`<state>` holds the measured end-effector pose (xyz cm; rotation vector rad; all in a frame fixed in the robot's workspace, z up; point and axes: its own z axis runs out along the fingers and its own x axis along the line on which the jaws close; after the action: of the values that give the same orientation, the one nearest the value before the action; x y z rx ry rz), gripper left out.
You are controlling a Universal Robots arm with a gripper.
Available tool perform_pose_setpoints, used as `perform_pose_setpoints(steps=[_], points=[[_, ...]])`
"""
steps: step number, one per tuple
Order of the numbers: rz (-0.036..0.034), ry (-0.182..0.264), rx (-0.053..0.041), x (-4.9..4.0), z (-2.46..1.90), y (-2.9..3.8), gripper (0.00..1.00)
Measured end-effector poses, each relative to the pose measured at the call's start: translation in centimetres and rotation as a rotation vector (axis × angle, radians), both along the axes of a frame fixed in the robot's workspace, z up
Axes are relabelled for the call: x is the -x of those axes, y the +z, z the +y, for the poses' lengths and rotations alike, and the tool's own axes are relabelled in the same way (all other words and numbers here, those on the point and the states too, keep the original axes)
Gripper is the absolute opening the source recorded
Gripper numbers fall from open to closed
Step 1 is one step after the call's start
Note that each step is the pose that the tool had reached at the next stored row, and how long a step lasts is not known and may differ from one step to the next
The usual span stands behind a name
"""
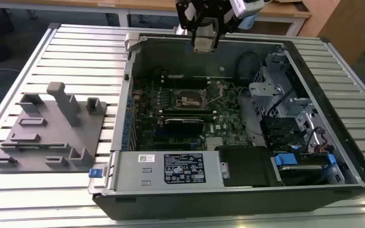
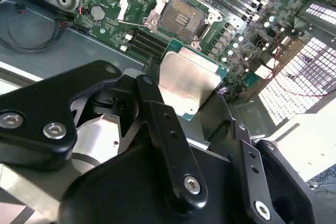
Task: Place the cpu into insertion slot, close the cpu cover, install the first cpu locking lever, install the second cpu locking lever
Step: 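Place the cpu into insertion slot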
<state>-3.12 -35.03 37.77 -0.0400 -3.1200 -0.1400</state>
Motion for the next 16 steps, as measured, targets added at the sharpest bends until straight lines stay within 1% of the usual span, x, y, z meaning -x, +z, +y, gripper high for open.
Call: perform_pose_setpoints(steps=[16], points=[[0.0000, 0.000, -0.0001, 0.00, 0.00, 0.00, 0.54]])
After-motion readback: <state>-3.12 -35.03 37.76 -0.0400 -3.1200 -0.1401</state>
